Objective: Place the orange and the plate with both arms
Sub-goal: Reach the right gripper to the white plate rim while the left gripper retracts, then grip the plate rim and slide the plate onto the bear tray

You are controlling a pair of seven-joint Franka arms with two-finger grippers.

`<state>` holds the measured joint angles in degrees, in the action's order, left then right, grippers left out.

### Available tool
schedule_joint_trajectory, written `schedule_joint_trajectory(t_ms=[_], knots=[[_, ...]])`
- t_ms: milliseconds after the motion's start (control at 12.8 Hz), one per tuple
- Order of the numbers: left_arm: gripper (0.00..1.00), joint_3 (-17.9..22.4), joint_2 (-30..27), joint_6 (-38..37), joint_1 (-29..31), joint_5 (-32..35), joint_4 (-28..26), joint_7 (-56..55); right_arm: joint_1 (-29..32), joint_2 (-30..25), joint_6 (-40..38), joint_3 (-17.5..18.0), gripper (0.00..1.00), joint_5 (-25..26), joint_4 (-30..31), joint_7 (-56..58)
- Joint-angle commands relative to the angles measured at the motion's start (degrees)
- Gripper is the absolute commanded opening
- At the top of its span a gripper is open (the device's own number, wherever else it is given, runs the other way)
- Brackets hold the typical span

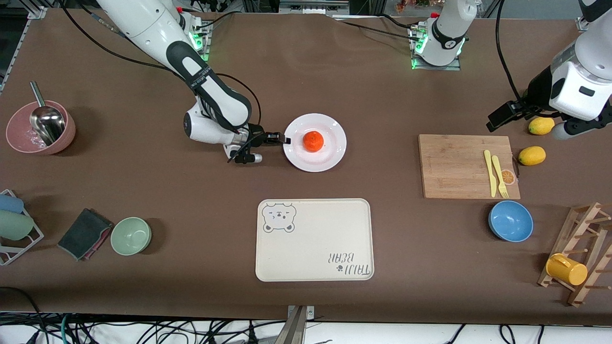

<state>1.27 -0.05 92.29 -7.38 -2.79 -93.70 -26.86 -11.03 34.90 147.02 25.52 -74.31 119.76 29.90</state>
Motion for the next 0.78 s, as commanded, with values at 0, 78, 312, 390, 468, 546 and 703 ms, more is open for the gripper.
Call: schedule_joint_trajectory(t_ms=[0, 78, 312, 390, 468, 546, 703], knots=[[1.00, -0.3, 0.9, -0.3, 0.5, -1.3, 1.7, 0.1, 0.5, 0.9, 1.1, 0.2, 0.00, -1.3, -1.4, 2.3], [1.00, -0.3, 0.9, -0.3, 0.5, -1.3, 1.7, 0.1, 1.3, 0.9, 1.0, 0.1, 0.00, -1.3, -1.4, 2.5], [1.00, -0.4, 0.9, -0.3, 0.5, -1.6, 1.7, 0.1, 2.8, 0.5, 0.3, 0.2, 0.00, -2.5, -3.3, 2.4], [1.00, -0.3, 0.9, -0.3, 0.5, -1.6, 1.7, 0.1, 2.9, 0.2, -0.3, 0.2, 0.00, -5.2, -4.6, 2.4], [1.00, -0.3, 0.9, -0.3, 0.5, -1.6, 1.7, 0.1, 2.9, 0.0, -1.3, 0.1, 0.00, -6.9, -6.3, 2.3], [1.00, -0.4, 0.9, -0.3, 0.5, -1.6, 1.7, 0.1, 3.3, 0.0, -1.6, 0.1, 0.00, -7.9, -8.1, 2.0], [1.00, -0.3, 0.9, -0.3, 0.5, -1.6, 1.7, 0.1, 5.2, 0.7, -1.7, 0.1, 0.00, -8.0, -11.5, 1.9]])
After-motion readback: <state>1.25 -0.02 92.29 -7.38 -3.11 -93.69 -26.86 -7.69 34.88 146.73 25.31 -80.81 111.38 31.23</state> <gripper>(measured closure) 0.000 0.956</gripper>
